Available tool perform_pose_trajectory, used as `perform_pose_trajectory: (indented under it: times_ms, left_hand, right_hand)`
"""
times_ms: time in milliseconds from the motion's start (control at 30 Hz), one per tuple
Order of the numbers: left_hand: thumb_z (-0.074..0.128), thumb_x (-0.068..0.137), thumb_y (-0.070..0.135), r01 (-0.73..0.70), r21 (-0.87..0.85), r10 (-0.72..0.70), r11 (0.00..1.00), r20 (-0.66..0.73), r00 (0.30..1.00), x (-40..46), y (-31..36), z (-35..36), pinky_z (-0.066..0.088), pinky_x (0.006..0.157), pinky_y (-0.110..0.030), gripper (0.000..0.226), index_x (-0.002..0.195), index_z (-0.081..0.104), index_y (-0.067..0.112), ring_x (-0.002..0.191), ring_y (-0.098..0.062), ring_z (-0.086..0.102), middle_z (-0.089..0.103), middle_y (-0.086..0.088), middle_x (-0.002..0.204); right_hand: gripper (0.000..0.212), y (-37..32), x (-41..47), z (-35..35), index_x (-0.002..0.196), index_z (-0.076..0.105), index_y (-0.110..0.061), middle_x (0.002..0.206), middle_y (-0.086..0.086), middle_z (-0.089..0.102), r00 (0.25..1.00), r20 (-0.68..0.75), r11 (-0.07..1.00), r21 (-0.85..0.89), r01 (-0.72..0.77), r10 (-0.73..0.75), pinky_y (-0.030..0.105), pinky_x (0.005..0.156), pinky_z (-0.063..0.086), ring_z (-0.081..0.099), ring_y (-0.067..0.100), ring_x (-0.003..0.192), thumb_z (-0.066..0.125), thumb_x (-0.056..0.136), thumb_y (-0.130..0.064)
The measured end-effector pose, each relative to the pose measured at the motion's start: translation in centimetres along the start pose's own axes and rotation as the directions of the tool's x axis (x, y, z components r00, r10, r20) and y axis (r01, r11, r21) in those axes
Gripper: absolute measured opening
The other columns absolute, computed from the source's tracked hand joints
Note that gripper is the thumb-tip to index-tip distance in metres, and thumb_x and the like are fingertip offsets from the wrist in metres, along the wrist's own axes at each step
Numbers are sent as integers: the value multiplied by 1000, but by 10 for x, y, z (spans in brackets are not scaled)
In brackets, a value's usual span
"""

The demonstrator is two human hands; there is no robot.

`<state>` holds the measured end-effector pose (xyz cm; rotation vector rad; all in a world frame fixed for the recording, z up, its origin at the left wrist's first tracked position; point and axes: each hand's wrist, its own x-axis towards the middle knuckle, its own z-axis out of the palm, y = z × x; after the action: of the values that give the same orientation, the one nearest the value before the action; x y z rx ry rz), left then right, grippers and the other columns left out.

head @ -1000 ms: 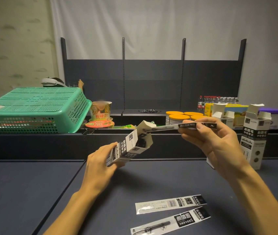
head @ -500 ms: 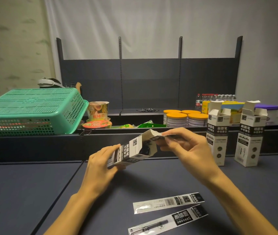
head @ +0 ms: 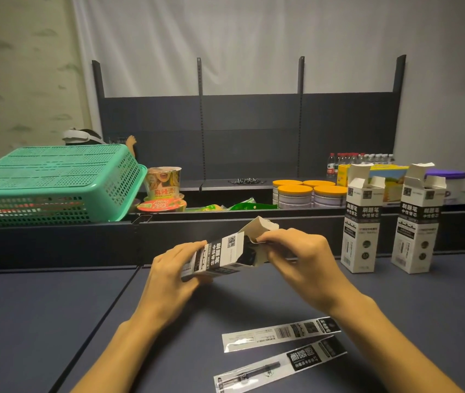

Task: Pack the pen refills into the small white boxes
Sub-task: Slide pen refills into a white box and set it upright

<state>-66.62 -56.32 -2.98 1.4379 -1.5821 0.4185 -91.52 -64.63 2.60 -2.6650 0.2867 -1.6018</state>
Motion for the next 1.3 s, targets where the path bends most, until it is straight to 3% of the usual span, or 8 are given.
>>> perform_pose_trajectory:
  times_ms: [167, 500, 667, 933, 1033, 1100, 1200, 1300]
  left_hand:
    - [79, 73, 26, -9, -6, 9, 1000, 12, 1000, -1, -1, 1, 47, 91, -47, 58, 126, 55, 29, 108, -9, 58, 62, 11, 121]
    - [81, 72, 26, -26, -5, 26, 1000, 20, 999, -1, 4, 1, 45, 94, -39, 61, 126, 52, 35, 109, -5, 56, 61, 13, 121]
    - [82, 72, 24, -19, 1, 19, 1000, 37, 999, -2, 4, 2, 42, 98, -40, 63, 127, 52, 35, 115, -6, 54, 59, 14, 124]
    - [78, 74, 28, -8, -9, 8, 1000, 32, 999, -1, 3, 3, 45, 94, -40, 60, 126, 51, 38, 111, -4, 54, 59, 16, 123]
    - [78, 74, 28, 14, -24, -14, 1000, 11, 1000, -2, 3, 4, 46, 92, -41, 57, 126, 54, 34, 108, -6, 56, 60, 15, 121]
    - [76, 74, 31, 16, -30, -16, 999, 12, 1000, -2, 3, 4, 46, 91, -42, 57, 125, 54, 35, 107, -8, 56, 60, 15, 120]
    - [74, 73, 34, 2, -28, -1, 1000, 23, 1000, -1, 5, 4, 48, 90, -44, 57, 125, 50, 38, 107, -7, 56, 60, 16, 120]
    - [76, 73, 31, -6, -21, 6, 1000, 37, 999, -1, 5, 4, 47, 91, -44, 61, 126, 48, 39, 110, -5, 55, 59, 16, 121]
  right_hand:
    - [21, 0, 0, 4, 102, 70, -8, 89, 1, 73, 999, 30, 1000, 0, -18, 18, -1, 71, 41, 56, -4, 80, 62, 82, -7]
    - [20, 1, -3, 8, 101, 69, -11, 90, 1, 74, 993, 114, 1000, 3, -22, 21, -3, 66, 36, 52, -7, 77, 69, 80, -11]
    - [20, 0, -3, 9, 107, 67, -11, 101, 0, 71, 981, 194, 997, 68, -36, 22, -2, 63, 37, 49, -26, 68, 60, 88, -7]
    - [20, -1, -5, 10, 115, 53, -25, 110, -12, 65, 956, 274, 985, 106, -139, 106, 7, 63, 44, 55, -15, 69, 53, 97, -17]
    - [19, -1, -4, 8, 106, 62, -22, 92, -12, 68, 982, 181, 997, 31, -66, 59, 3, 64, 40, 56, -7, 71, 61, 88, -15]
    - [20, -2, -2, 6, 103, 68, -17, 92, -8, 71, 987, 158, 999, 5, -40, 38, -1, 66, 38, 56, -7, 76, 65, 84, -12]
    - [23, -6, -1, 5, 106, 70, -14, 91, -19, 63, 983, 178, 996, 60, -61, 49, -2, 64, 36, 55, -16, 73, 66, 85, -9]
    - [31, -11, -2, 5, 115, 69, -14, 88, -26, 59, 958, 268, 985, 101, -136, 105, 1, 59, 36, 56, -10, 67, 59, 86, -10]
